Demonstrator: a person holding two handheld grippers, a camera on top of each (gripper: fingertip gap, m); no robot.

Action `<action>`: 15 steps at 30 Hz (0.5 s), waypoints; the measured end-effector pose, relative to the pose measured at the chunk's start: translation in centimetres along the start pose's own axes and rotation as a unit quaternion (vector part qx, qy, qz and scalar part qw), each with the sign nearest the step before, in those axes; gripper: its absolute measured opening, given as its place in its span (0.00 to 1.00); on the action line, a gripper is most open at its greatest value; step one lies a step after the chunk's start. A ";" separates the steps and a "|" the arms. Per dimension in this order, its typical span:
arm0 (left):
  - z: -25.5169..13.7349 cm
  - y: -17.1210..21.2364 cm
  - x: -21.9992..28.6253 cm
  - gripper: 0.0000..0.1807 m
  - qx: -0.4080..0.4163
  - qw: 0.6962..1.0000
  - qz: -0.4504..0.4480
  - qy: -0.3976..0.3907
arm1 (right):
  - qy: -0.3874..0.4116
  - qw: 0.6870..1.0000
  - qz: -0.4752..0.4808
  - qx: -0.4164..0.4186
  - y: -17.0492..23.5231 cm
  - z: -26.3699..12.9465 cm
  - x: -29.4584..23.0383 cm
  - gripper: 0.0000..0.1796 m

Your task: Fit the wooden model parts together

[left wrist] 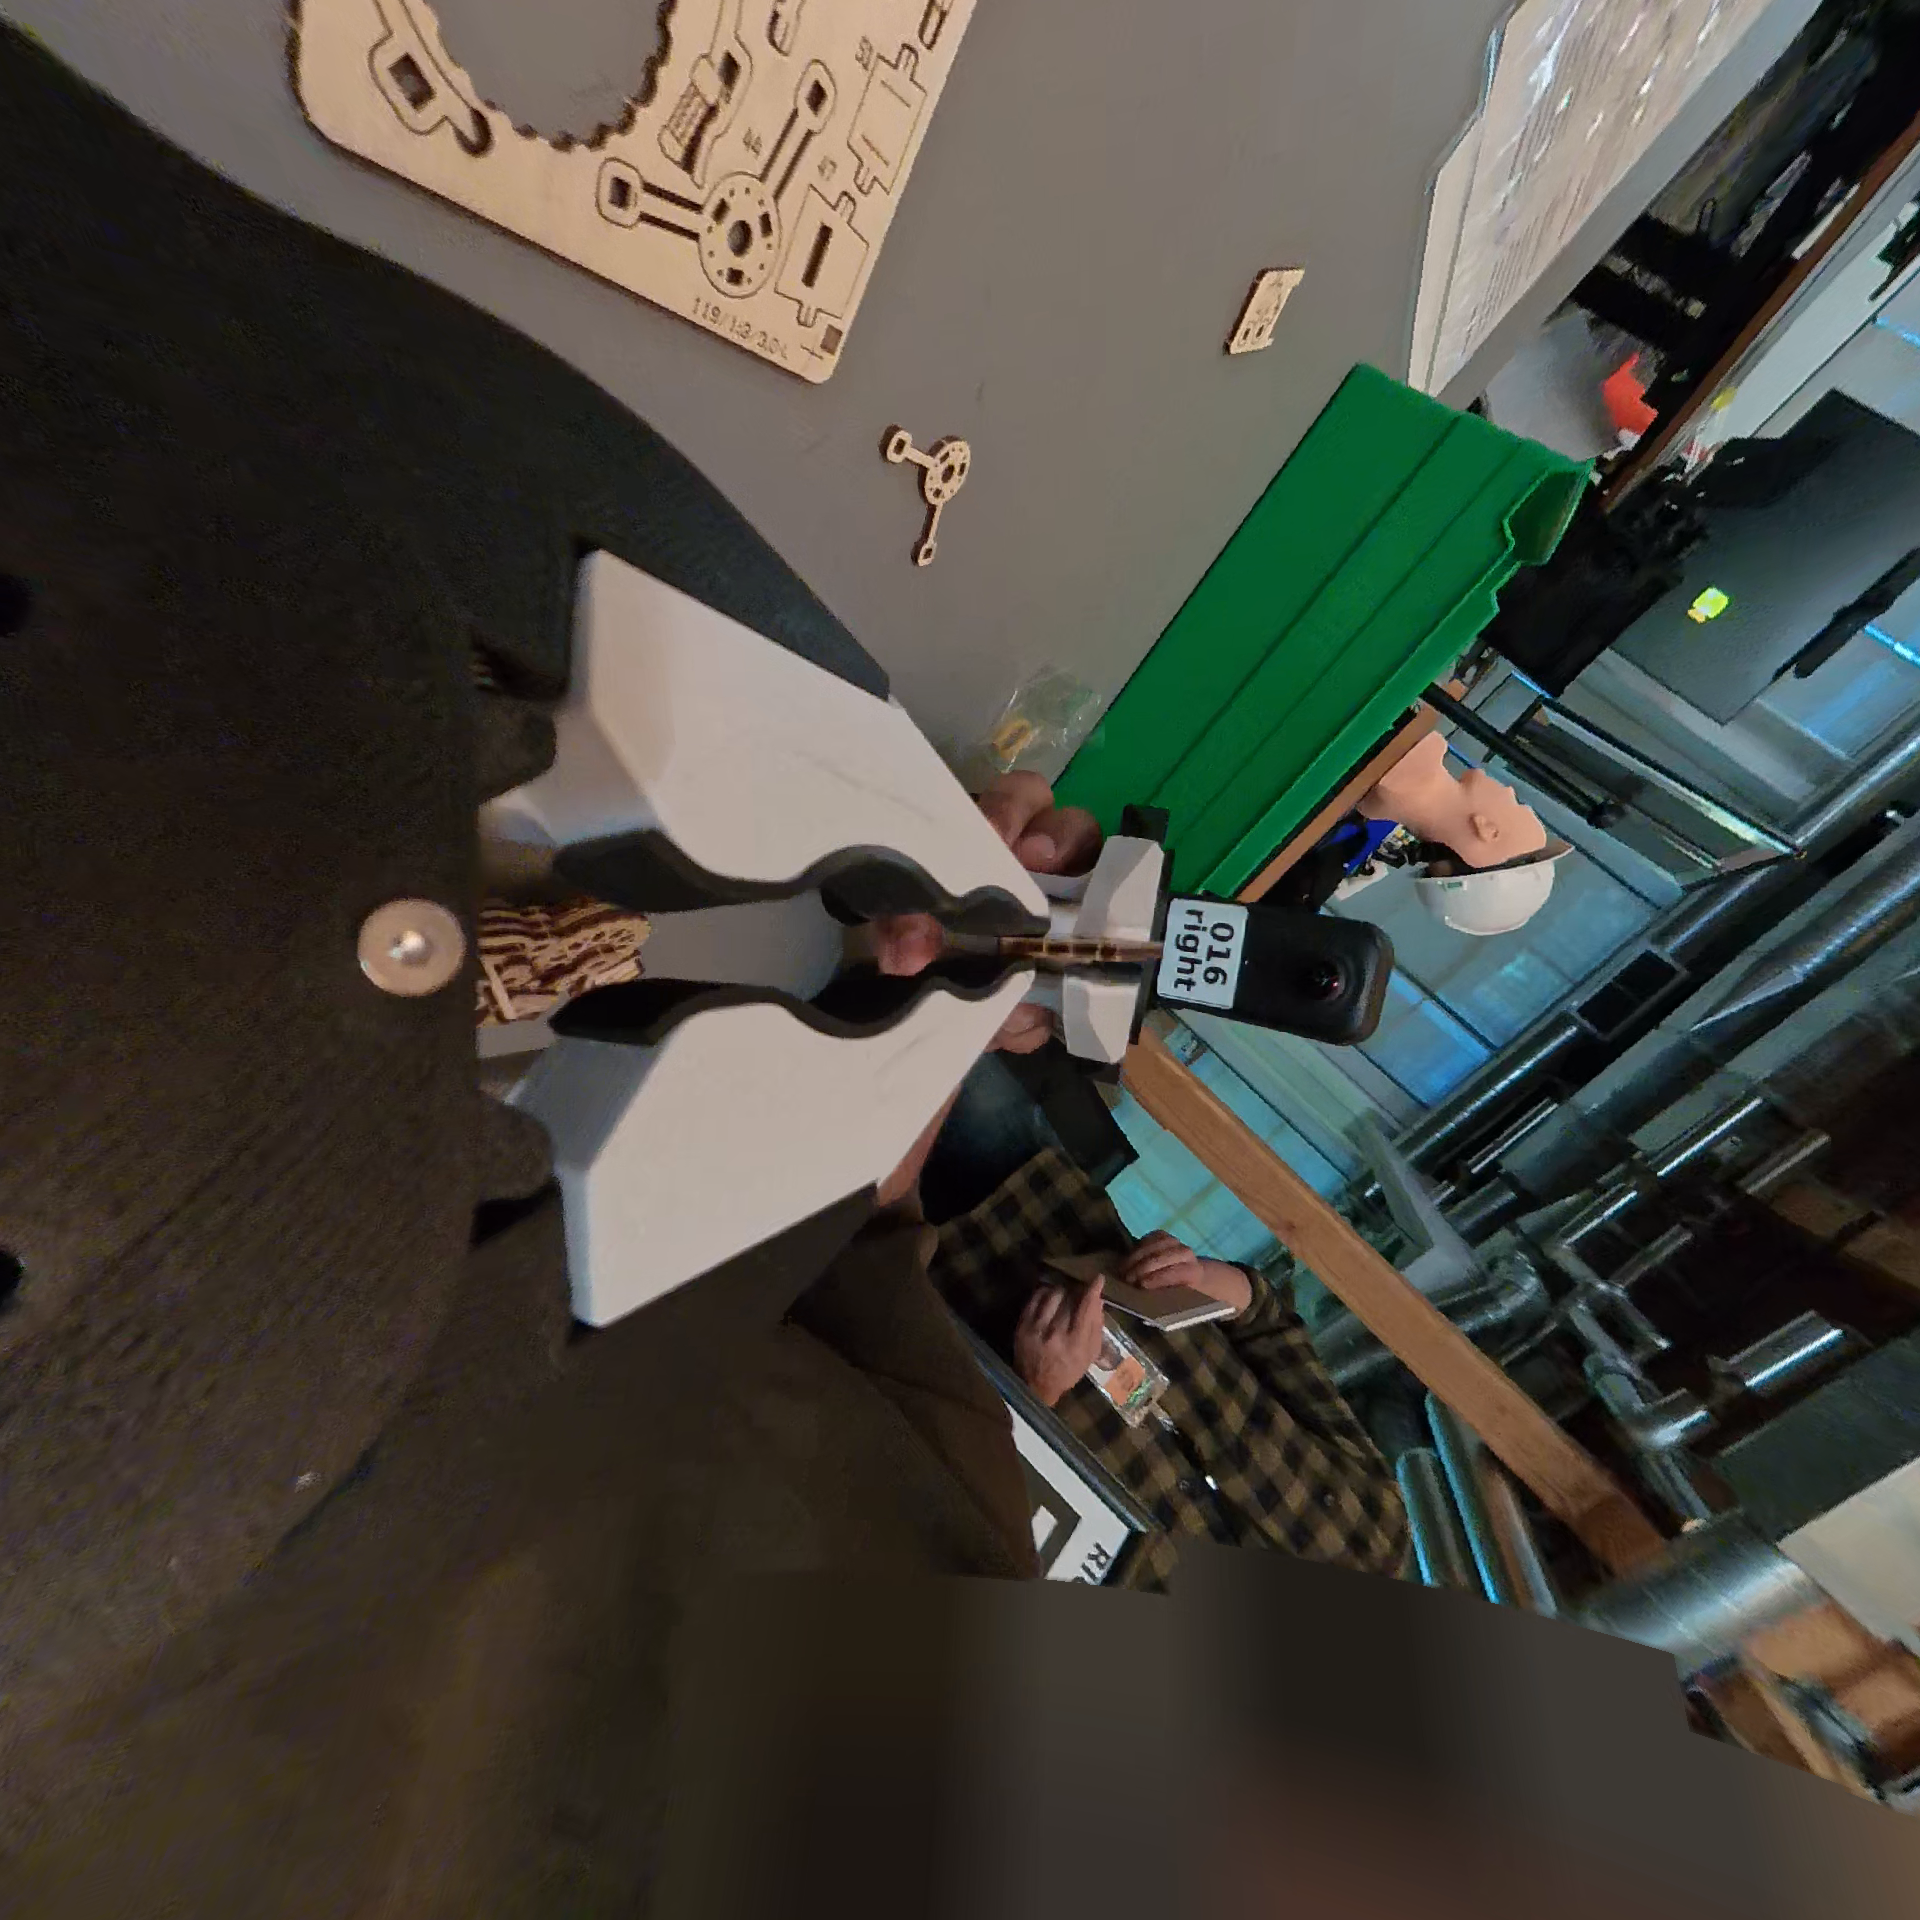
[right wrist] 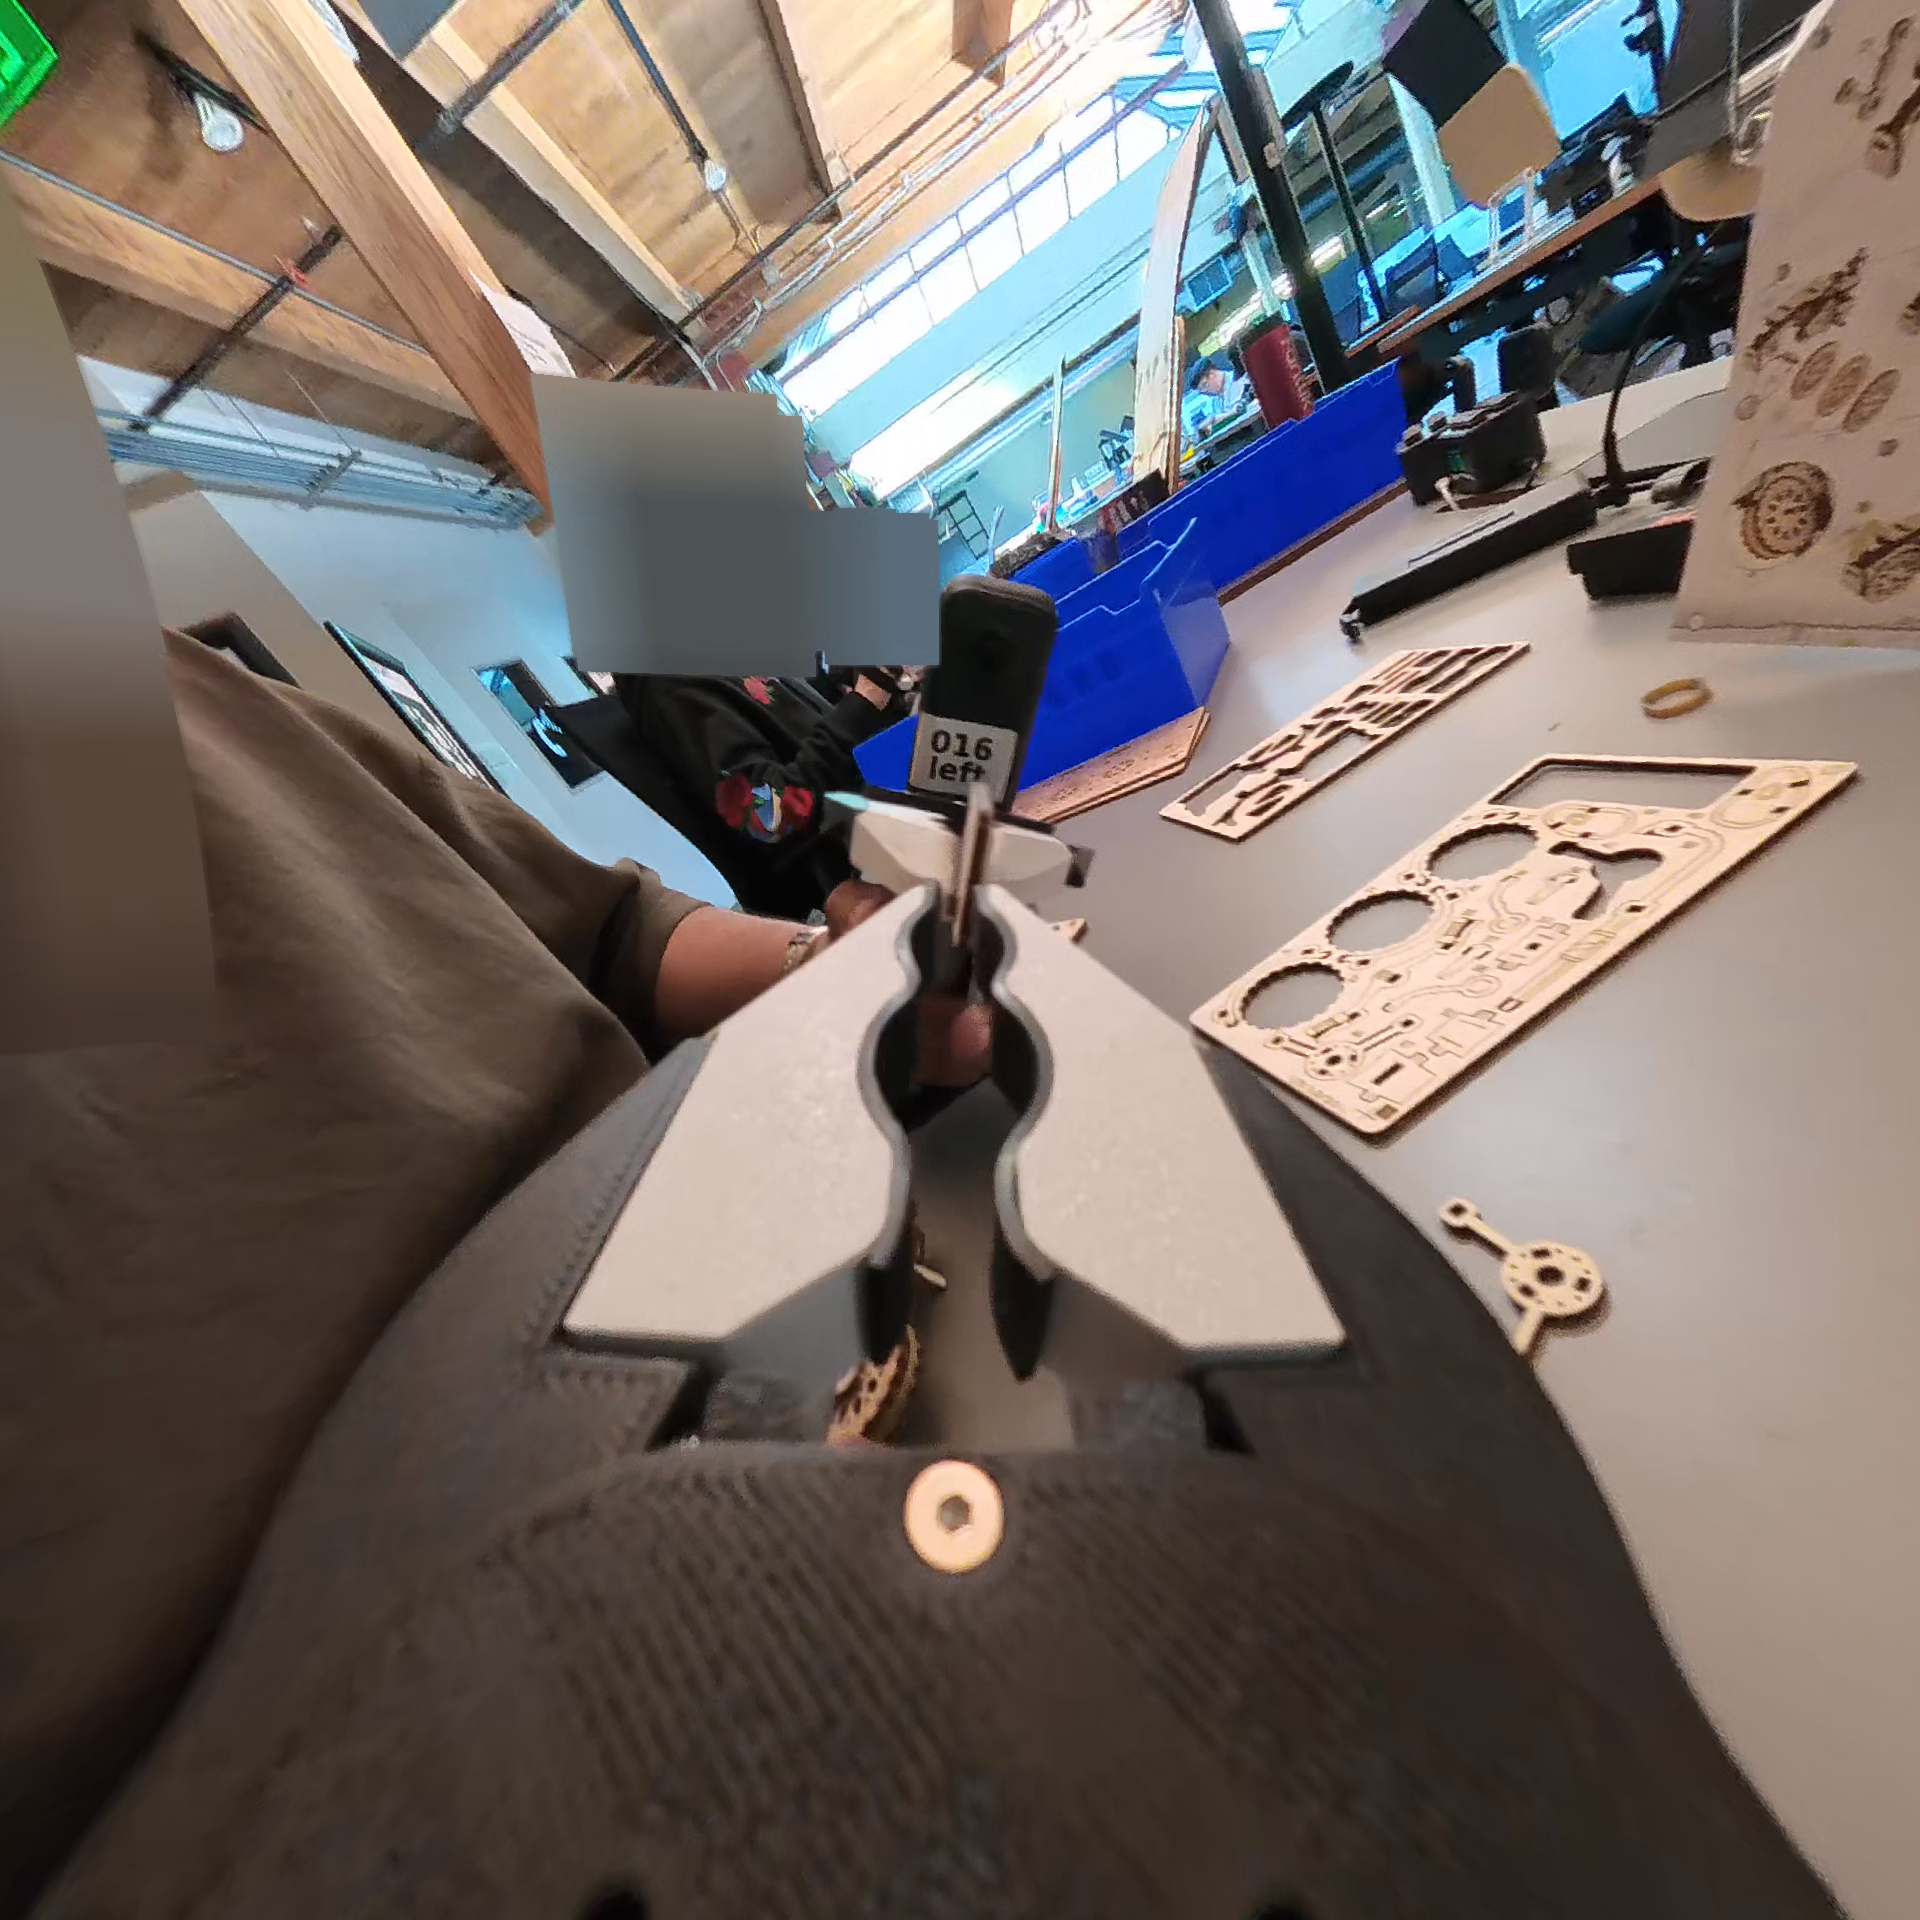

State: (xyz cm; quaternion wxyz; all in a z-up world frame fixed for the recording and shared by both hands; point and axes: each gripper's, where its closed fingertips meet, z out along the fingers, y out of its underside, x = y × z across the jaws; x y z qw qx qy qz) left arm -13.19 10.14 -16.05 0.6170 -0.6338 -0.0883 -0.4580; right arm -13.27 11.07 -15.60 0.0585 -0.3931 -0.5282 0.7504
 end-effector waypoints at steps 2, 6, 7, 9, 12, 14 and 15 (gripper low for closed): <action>0.0 0.0 0.1 0.00 -0.001 1.000 0.001 0.001 | 0.001 1.000 -0.009 -0.003 0.1 0.0 0.0 0.01; 0.0 0.0 0.0 0.00 0.001 1.000 -0.008 0.005 | -0.001 1.000 -0.006 -0.001 0.0 -0.1 -0.2 0.01; 0.1 0.1 0.0 0.00 -0.001 1.000 -0.004 0.003 | 0.001 1.000 -0.008 -0.002 0.0 -0.1 -0.1 0.01; 0.1 0.3 0.1 0.00 -0.006 1.000 0.008 -0.002 | 0.004 1.000 -0.015 -0.007 0.1 -0.2 0.1 0.00; 0.2 0.3 0.1 0.00 -0.006 1.000 0.020 -0.006 | 0.007 1.000 -0.028 -0.010 0.0 -0.2 -0.1 0.00; 0.2 0.2 0.2 0.00 -0.002 1.000 0.027 -0.007 | 0.007 1.000 -0.026 -0.007 -0.1 -0.3 -0.1 0.00; 0.2 0.0 0.1 0.00 0.003 0.999 0.038 -0.017 | 0.009 1.000 -0.021 -0.006 -0.1 -0.2 -0.1 0.04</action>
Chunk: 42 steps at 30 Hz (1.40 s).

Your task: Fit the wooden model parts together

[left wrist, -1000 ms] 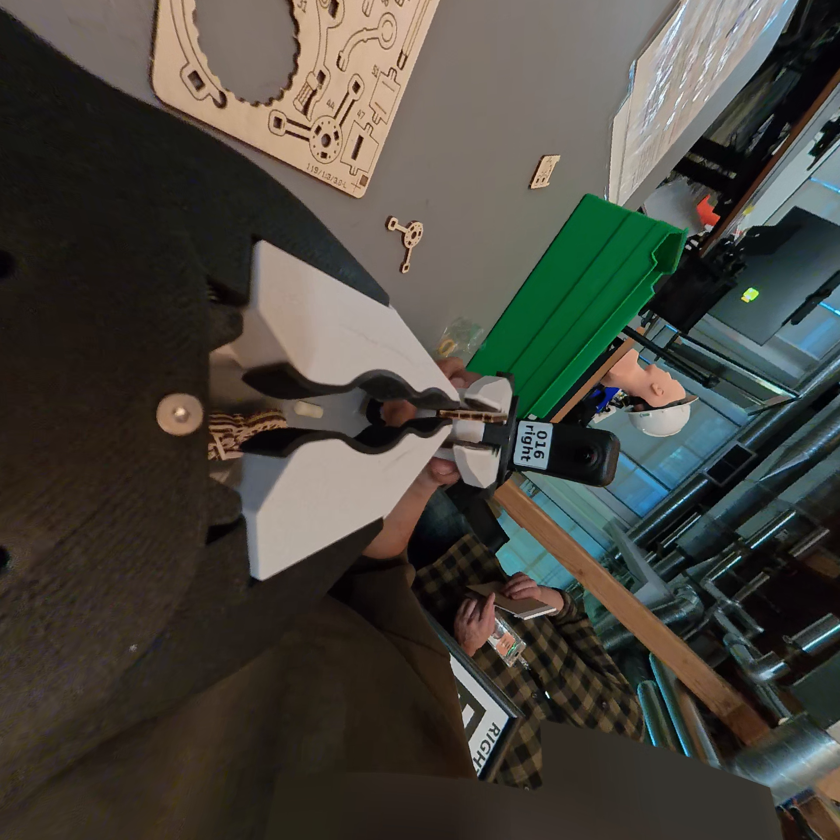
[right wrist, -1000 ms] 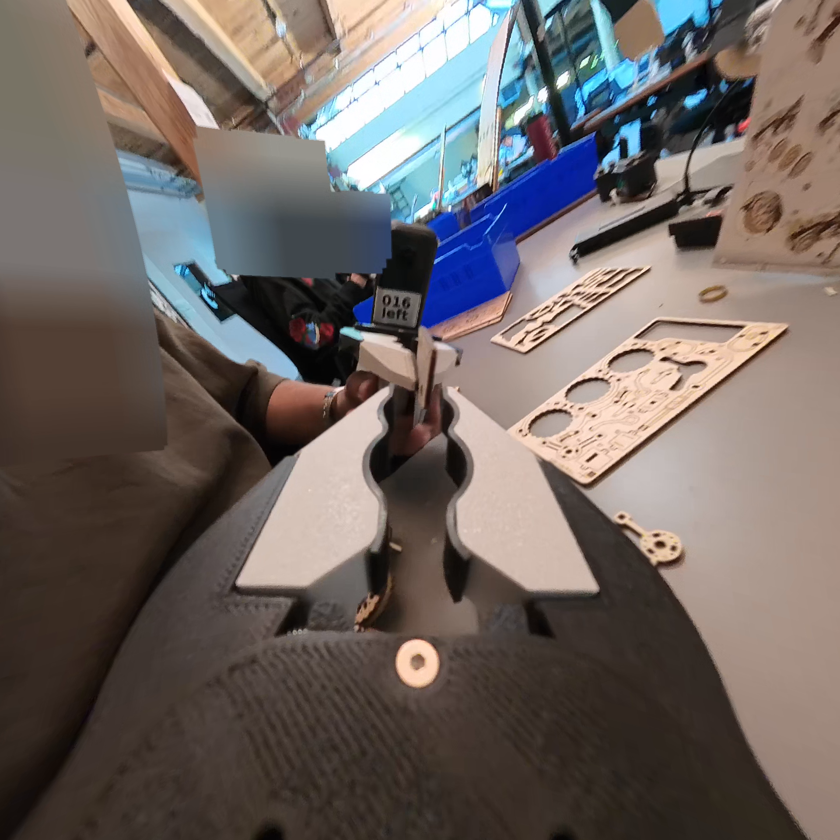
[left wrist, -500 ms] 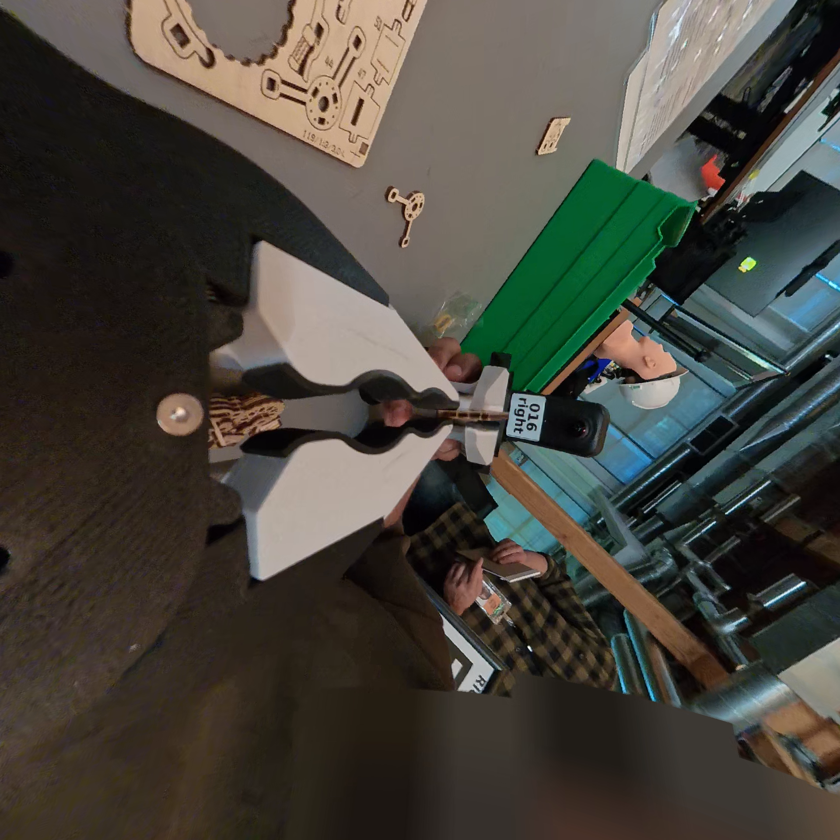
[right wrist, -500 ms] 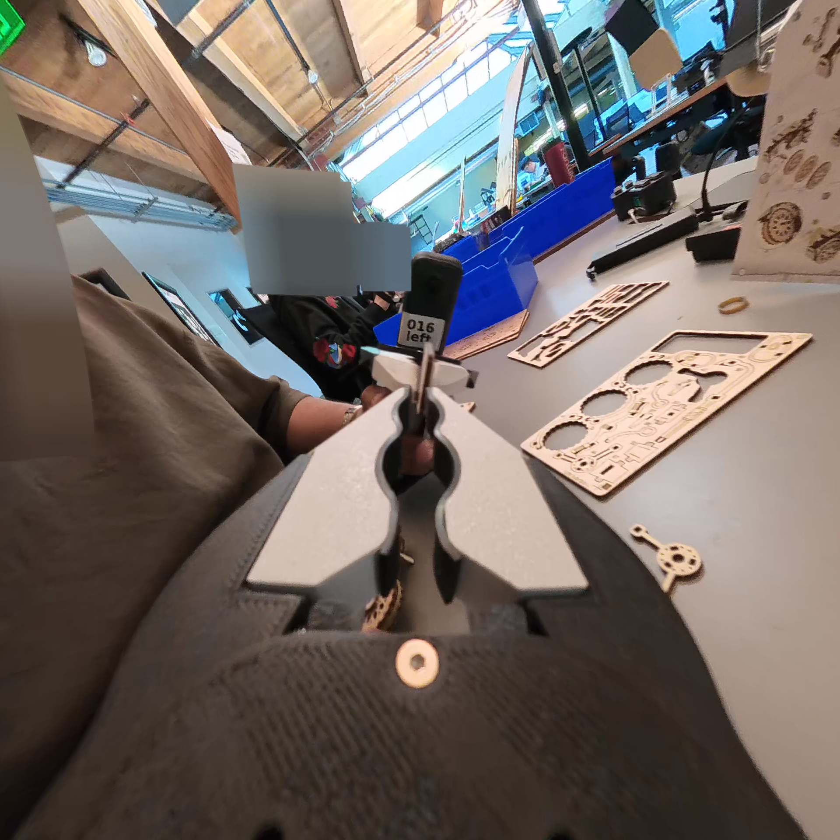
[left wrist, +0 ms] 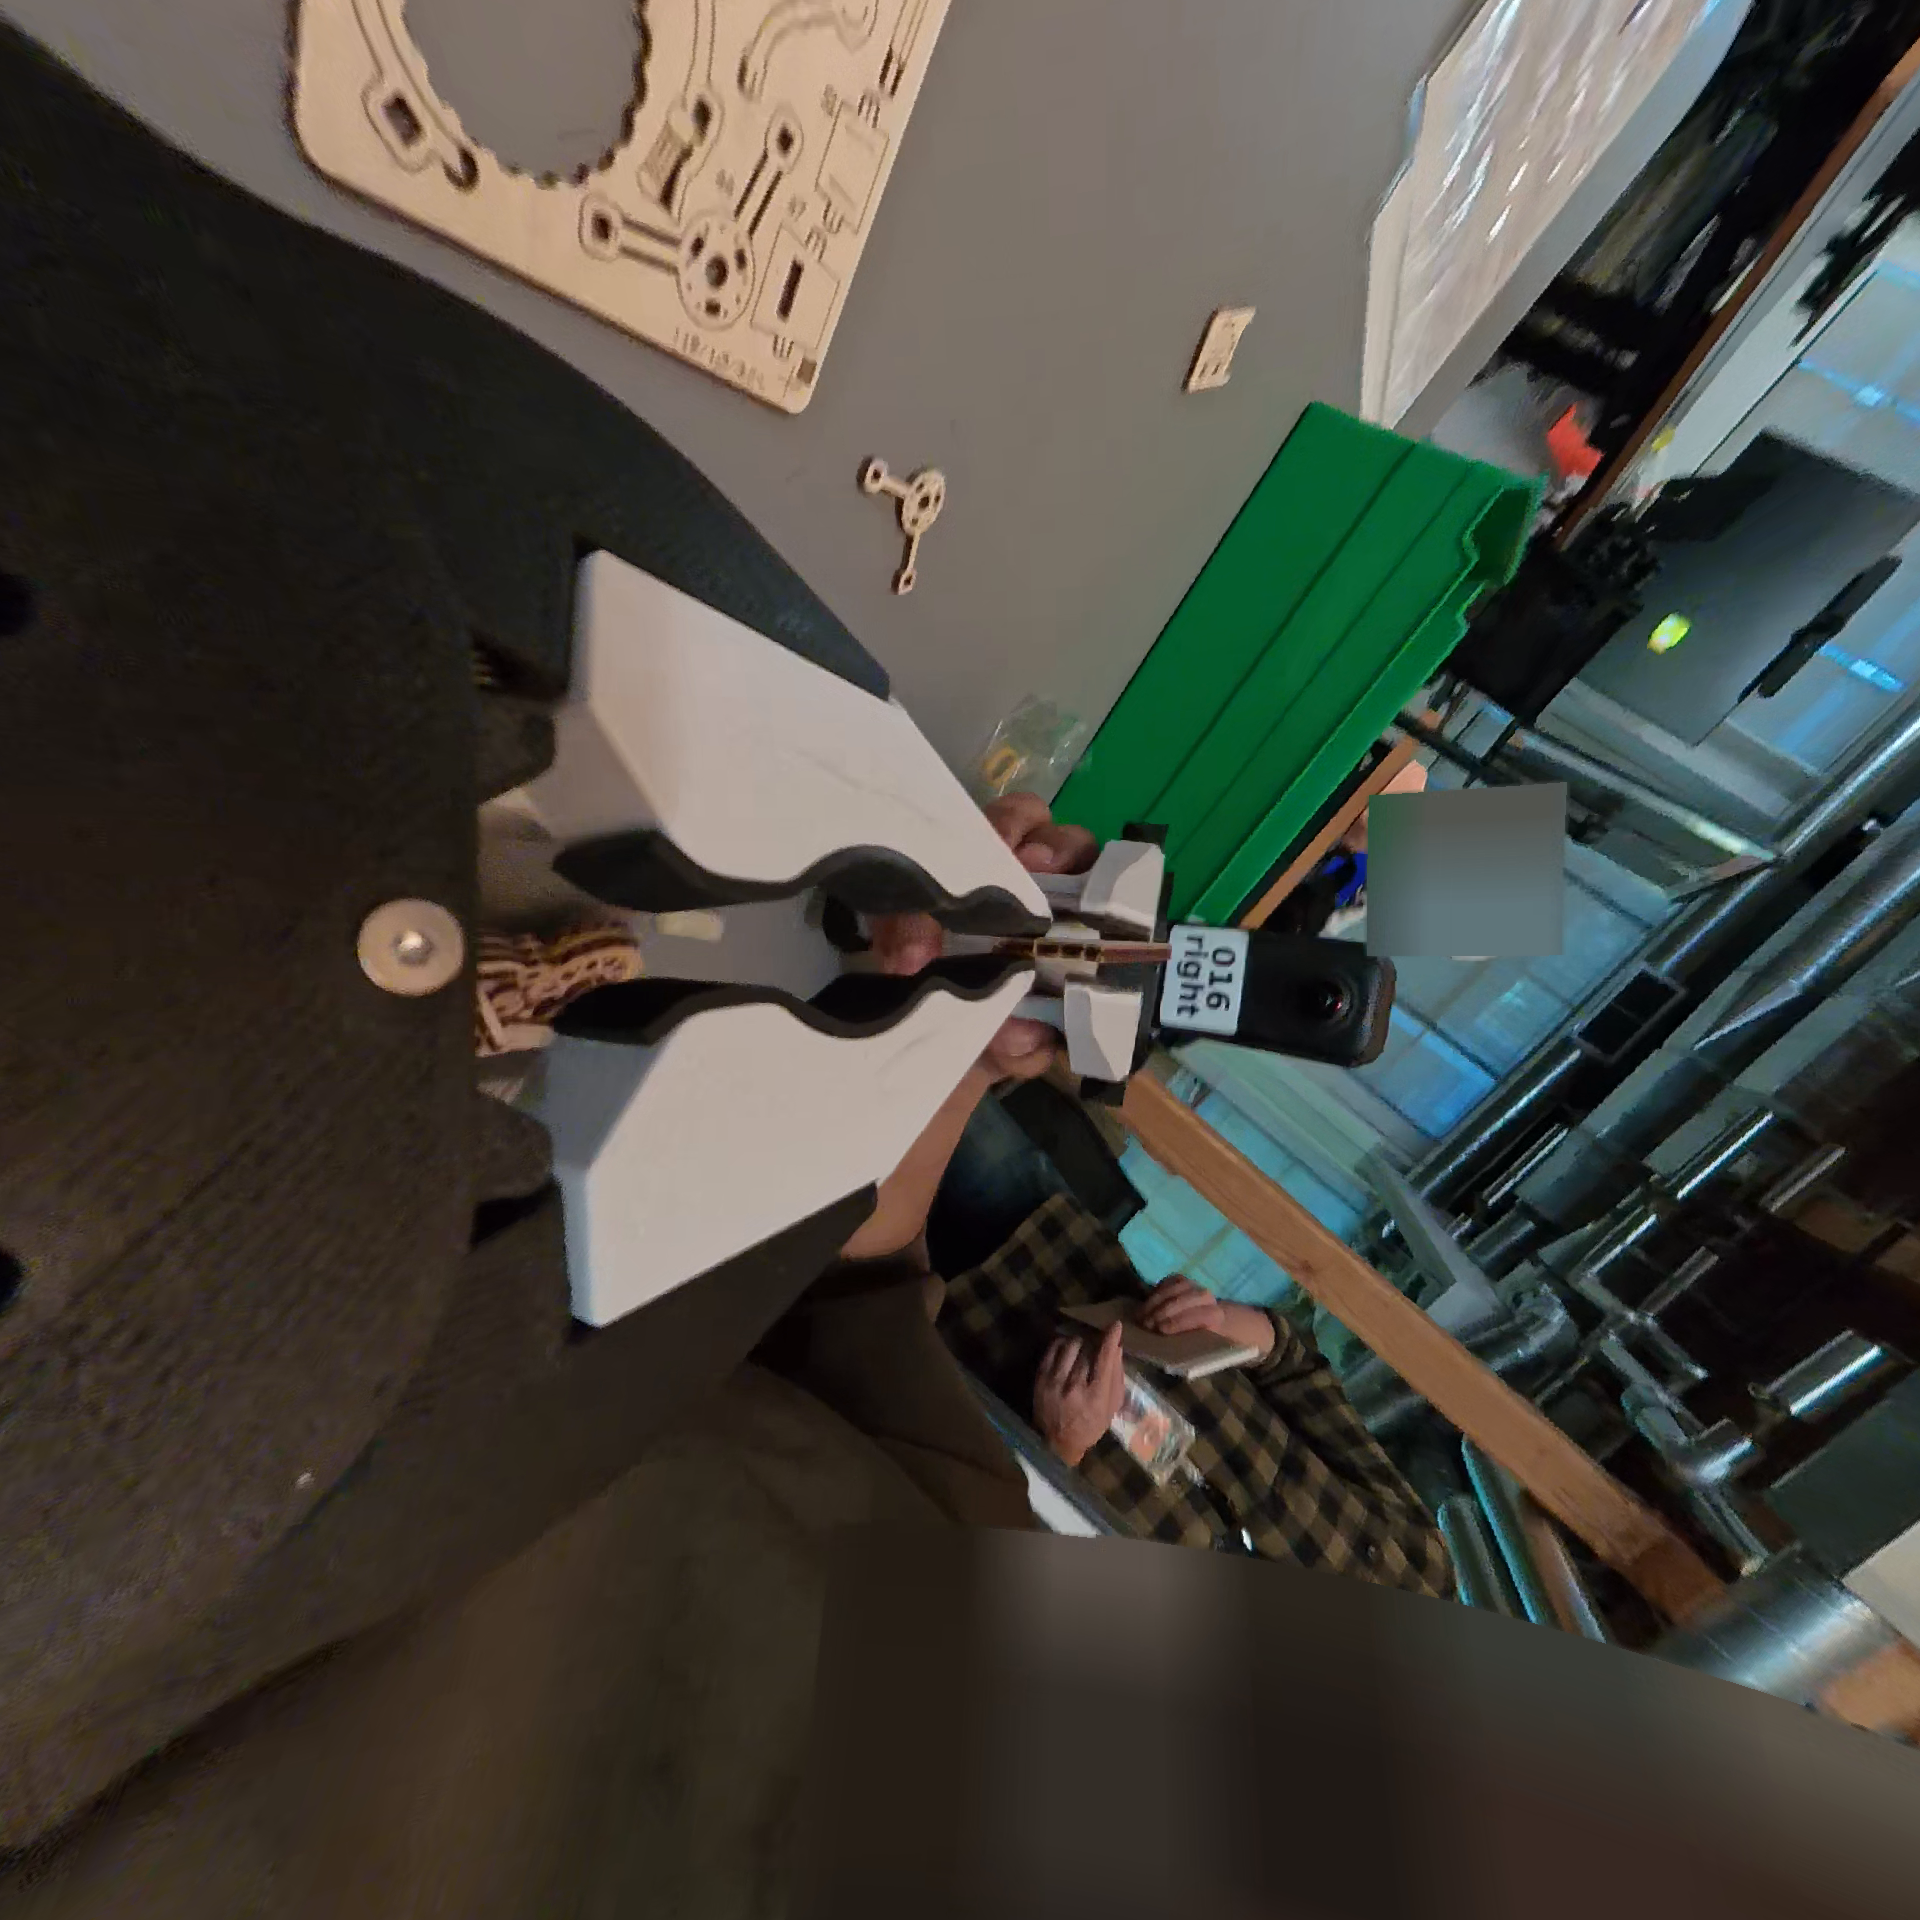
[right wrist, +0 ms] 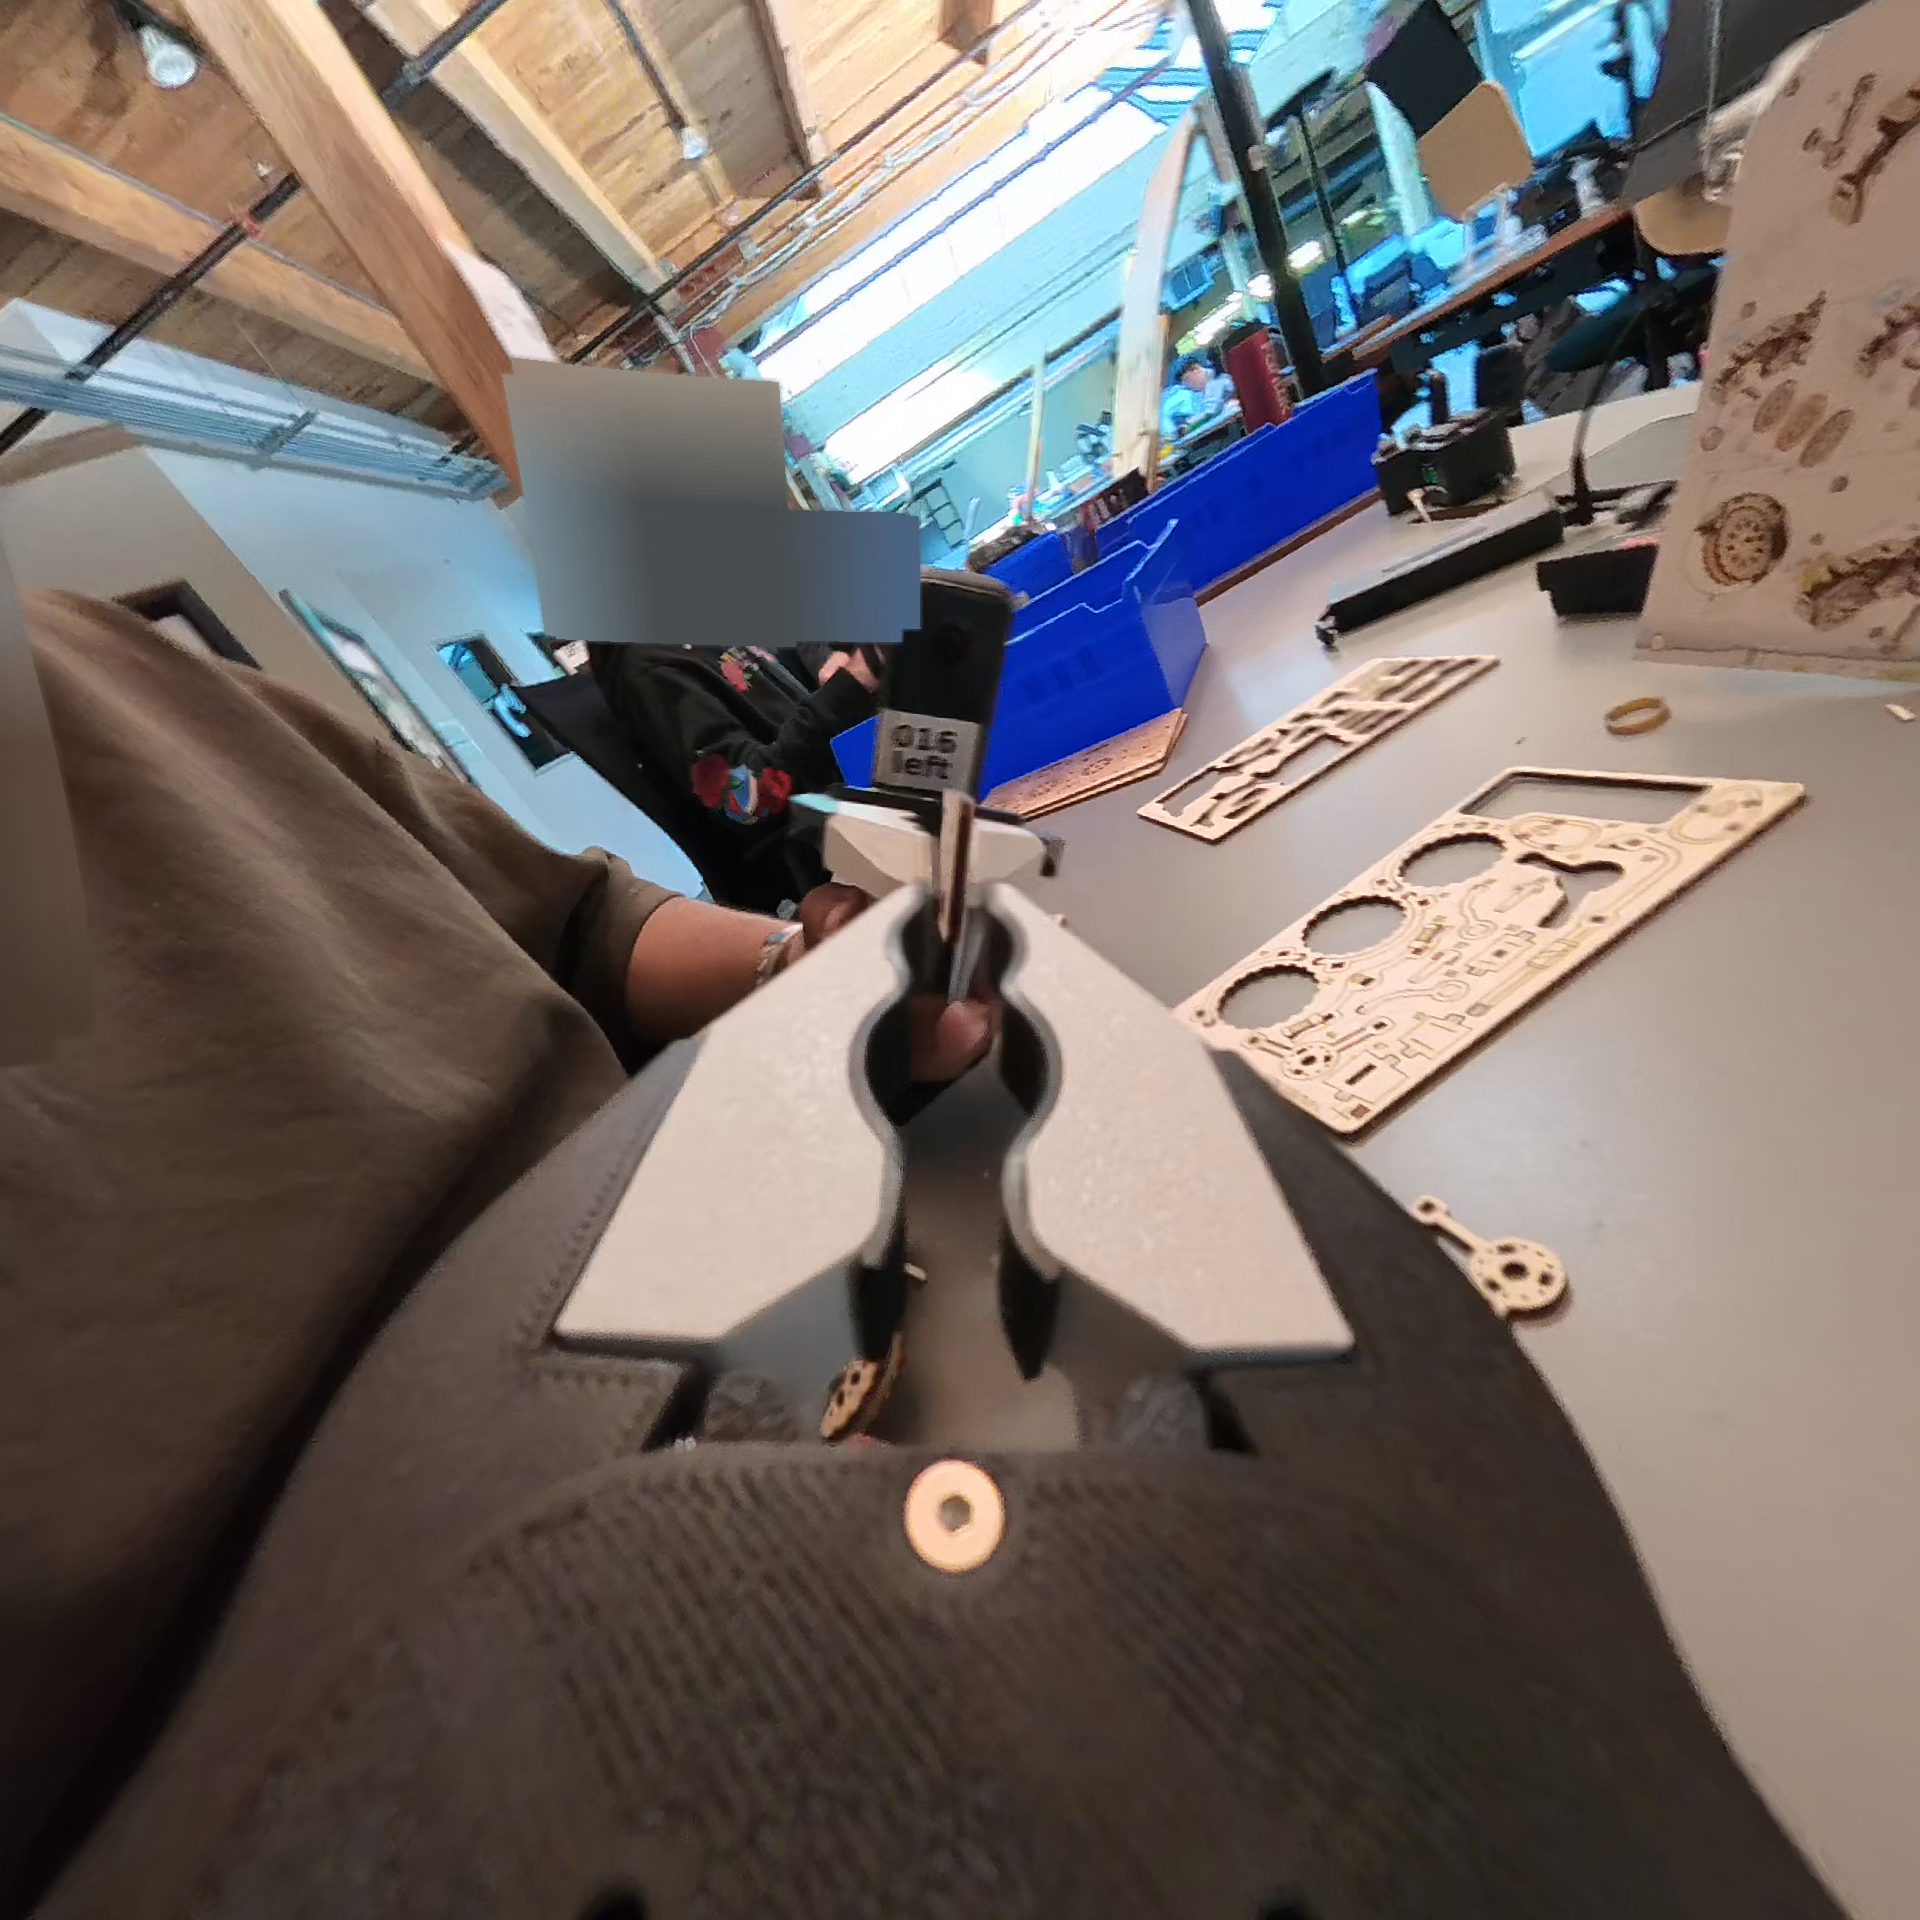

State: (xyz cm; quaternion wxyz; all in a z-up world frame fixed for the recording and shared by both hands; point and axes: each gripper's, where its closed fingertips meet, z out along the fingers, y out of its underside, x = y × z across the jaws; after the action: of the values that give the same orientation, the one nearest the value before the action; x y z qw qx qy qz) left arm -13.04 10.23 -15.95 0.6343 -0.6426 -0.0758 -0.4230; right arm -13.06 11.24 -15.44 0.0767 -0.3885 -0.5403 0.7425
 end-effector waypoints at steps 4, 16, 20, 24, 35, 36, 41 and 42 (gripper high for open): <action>-0.8 -1.4 -1.2 0.00 0.028 0.992 0.090 -0.083 | 0.053 0.999 0.000 0.013 -0.5 -0.2 1.6 0.09; -0.3 -0.5 -2.1 0.00 0.007 0.971 0.161 -0.176 | 0.255 0.891 -0.363 -0.094 0.9 0.9 1.8 0.12; -0.3 -0.6 -1.6 0.00 0.015 0.973 0.161 -0.163 | 0.209 0.950 -0.230 -0.039 0.3 1.1 1.4 0.15; -0.4 -1.0 -1.3 0.00 0.025 0.972 0.172 -0.155 | 0.154 0.985 -0.079 0.016 -0.5 0.6 1.6 0.15; 0.1 -0.8 0.4 0.00 0.009 0.944 0.296 -0.145 | 0.009 0.986 0.152 0.072 -0.3 1.5 -0.5 0.08; 0.1 -0.7 0.6 0.00 0.006 0.941 0.308 -0.143 | -0.003 0.983 0.169 0.076 -0.3 1.5 -0.5 0.07; 0.2 -0.6 1.0 0.00 0.001 0.940 0.316 -0.126 | -0.039 0.973 0.213 0.075 -0.2 1.4 -0.7 0.04; 0.2 -0.6 1.1 0.00 -0.001 0.940 0.318 -0.122 | -0.043 0.973 0.215 0.073 -0.2 1.4 -0.8 0.04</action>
State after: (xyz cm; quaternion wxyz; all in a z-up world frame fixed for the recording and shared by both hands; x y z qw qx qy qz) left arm -12.61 9.98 -14.76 0.7212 -0.6803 0.0560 -0.1181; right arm -13.49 9.84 -14.70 -0.0796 -0.4563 -0.3913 0.7952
